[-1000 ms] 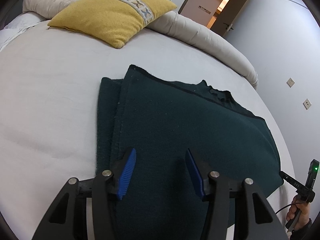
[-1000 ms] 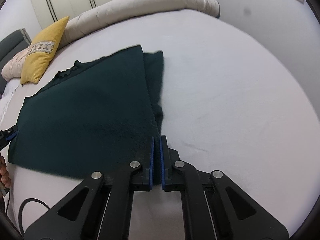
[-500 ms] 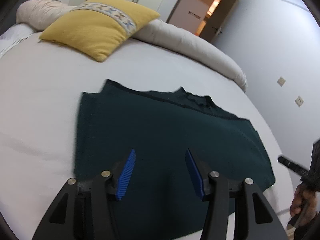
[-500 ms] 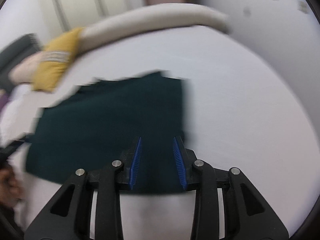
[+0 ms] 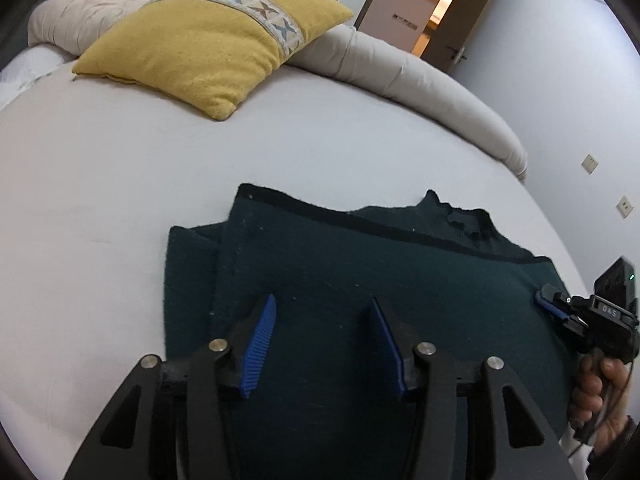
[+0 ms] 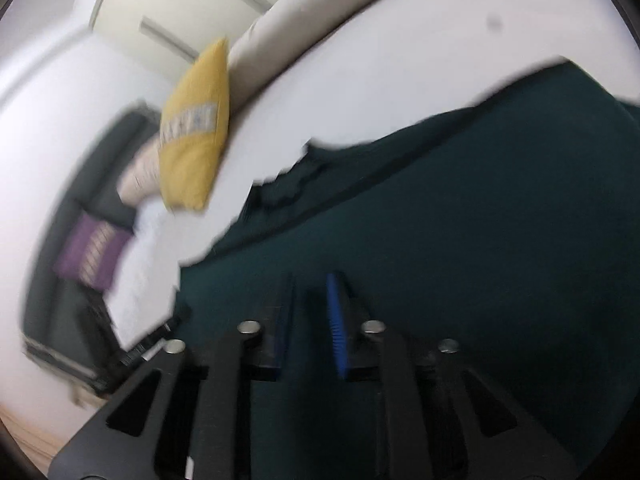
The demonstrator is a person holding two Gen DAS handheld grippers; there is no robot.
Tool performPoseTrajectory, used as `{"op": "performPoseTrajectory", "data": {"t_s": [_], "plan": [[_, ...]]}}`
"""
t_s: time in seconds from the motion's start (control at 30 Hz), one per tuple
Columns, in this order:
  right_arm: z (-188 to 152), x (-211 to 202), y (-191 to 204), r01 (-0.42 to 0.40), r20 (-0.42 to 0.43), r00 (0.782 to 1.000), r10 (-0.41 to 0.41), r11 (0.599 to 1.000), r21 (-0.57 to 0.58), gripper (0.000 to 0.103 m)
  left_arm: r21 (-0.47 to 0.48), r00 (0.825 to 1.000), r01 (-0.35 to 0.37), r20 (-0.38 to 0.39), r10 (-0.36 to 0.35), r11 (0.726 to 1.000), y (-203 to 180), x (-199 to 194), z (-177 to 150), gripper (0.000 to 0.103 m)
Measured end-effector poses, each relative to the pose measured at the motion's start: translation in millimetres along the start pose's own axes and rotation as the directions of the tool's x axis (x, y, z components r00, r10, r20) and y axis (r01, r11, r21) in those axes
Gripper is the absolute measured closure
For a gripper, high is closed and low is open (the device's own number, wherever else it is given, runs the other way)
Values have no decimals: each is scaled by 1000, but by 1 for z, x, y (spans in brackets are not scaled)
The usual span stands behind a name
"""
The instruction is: Fold small clothes
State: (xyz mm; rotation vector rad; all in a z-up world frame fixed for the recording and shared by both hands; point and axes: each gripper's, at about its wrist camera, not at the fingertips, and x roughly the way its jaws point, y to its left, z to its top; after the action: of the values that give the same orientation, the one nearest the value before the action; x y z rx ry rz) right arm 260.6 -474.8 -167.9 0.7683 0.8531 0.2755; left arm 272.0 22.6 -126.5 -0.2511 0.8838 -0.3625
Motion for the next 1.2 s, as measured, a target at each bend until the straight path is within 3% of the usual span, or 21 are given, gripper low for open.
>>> {"op": "performPoseTrajectory", "data": {"t_s": [0.07,0.17,0.2,0.23,0.27,0.33,0.4,0.5,0.57,0.67,0.73,0.8,0.9,1.0,1.07,1.17,1.2], "plan": [[7,-20,-26,-13,65,998,10,998,54,92,-15,1000,26,-3,-26,1000,9,0,1,62],[14,-60,-69,-6,159,987,-18,989,150,96,-54,999,23,-22,-24,998,21,-5,4,83],[15,-77,-76,55,185,979,-86,985,166,95,-64,1000,3,-21,-5,998,22,-11,3,84],[14,-88,-77,89,195,973,-121,982,167,87,-64,1000,-25,-17,24,998,20,-19,0,83],[12,-102,-74,132,208,964,-166,977,165,87,-54,999,-45,-9,45,998,14,-30,-5,76],[-2,-118,-62,132,224,961,-164,980,149,87,-45,1000,-11,8,11,999,-3,-48,-21,63],[-24,-113,-32,44,190,980,-62,994,97,87,10,1000,13,18,-13,1000,-33,-61,-42,45],[-75,-61,30,-76,-13,997,76,996,-45,87,134,999,-22,-35,27,991,-67,-54,-70,41],[-103,-25,53,-99,-133,987,87,991,-91,87,171,996,-62,-57,73,983,-67,-44,-82,42],[-120,3,53,-47,-208,978,26,994,-95,88,152,996,-51,-65,62,987,-61,-49,-81,42],[-117,-5,38,-81,-174,982,74,996,-36,90,166,995,-57,-67,69,984,-61,-50,-81,42],[-109,-26,18,-54,-117,992,54,999,6,90,178,995,-60,-63,72,982,-62,-51,-85,42],[-93,-63,-12,31,-27,999,-30,998,50,89,173,996,-57,-60,68,983,-60,-53,-87,42],[-88,-107,-25,164,68,984,-167,985,50,87,166,996,-48,-62,59,985,-57,-50,-85,42],[-84,-137,-33,220,110,969,-223,974,47,79,168,996,-51,-60,62,985,-58,-51,-85,42],[-87,-150,-16,260,158,953,-258,966,4,58,162,996,-49,-61,60,985,-57,-51,-84,42],[-90,-146,-4,268,169,950,-261,963,-17,46,157,997,-46,-62,56,986,-56,-51,-83,42]]}}
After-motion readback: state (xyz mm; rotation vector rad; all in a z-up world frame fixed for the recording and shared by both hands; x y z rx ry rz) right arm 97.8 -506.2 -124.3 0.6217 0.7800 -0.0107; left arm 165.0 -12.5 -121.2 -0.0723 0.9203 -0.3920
